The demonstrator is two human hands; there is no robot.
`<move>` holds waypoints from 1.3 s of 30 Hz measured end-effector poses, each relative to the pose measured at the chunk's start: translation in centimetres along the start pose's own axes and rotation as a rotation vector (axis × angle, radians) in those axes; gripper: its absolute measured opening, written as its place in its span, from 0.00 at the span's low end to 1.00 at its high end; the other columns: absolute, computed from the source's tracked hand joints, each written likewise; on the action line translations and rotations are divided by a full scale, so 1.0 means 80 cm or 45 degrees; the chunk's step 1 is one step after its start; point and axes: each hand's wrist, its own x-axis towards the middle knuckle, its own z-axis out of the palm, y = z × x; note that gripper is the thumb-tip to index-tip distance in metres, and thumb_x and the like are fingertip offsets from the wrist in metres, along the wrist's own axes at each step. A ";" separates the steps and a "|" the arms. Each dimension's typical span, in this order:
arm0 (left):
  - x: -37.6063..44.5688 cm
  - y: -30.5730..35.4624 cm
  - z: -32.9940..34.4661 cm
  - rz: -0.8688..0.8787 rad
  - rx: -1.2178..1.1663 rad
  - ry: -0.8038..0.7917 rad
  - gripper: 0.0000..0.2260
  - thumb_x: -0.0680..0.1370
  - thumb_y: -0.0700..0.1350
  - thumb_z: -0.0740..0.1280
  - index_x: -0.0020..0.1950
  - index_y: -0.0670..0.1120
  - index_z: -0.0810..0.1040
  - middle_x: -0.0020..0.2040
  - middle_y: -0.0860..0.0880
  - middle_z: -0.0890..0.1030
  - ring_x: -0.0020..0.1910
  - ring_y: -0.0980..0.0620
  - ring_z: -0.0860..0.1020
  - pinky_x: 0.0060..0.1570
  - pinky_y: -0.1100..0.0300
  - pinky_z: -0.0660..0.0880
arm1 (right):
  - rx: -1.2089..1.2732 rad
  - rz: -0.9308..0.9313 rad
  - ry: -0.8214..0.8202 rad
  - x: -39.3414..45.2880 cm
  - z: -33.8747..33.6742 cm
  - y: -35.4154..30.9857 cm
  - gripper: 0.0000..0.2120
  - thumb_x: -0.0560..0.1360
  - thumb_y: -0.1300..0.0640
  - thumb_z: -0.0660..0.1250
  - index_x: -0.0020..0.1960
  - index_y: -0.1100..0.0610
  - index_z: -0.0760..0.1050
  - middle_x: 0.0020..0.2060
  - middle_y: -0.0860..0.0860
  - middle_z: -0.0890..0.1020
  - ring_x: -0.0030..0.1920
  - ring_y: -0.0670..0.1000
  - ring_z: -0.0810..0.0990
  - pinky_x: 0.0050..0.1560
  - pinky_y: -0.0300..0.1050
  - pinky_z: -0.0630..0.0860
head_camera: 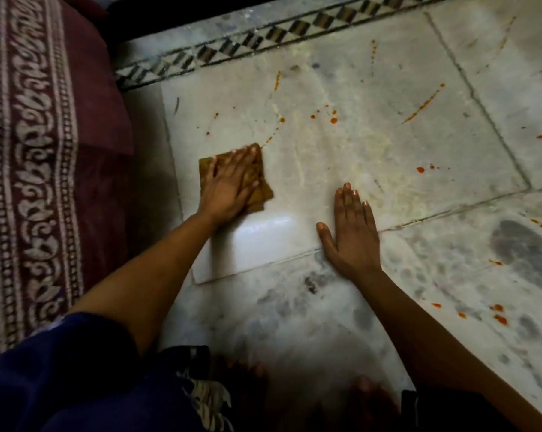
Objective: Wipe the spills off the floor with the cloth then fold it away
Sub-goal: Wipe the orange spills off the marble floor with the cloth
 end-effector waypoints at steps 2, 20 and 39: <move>0.010 0.006 -0.003 -0.097 -0.001 0.017 0.31 0.75 0.61 0.45 0.77 0.51 0.53 0.77 0.49 0.58 0.76 0.50 0.55 0.72 0.48 0.46 | -0.023 -0.029 0.022 0.013 0.001 -0.001 0.35 0.77 0.41 0.44 0.76 0.62 0.49 0.76 0.58 0.52 0.76 0.54 0.51 0.73 0.45 0.41; -0.012 -0.010 -0.008 0.093 0.086 -0.079 0.30 0.76 0.62 0.48 0.77 0.54 0.50 0.77 0.49 0.54 0.76 0.50 0.50 0.72 0.51 0.40 | -0.085 0.049 0.024 0.059 0.006 0.006 0.36 0.76 0.39 0.45 0.76 0.60 0.48 0.76 0.57 0.52 0.76 0.54 0.50 0.73 0.47 0.40; 0.076 -0.093 -0.022 -0.403 0.051 0.009 0.27 0.78 0.59 0.50 0.76 0.55 0.50 0.77 0.50 0.55 0.76 0.46 0.50 0.71 0.44 0.43 | 0.053 0.023 0.064 0.128 0.008 0.004 0.32 0.78 0.45 0.44 0.76 0.61 0.52 0.76 0.58 0.54 0.76 0.54 0.52 0.74 0.47 0.44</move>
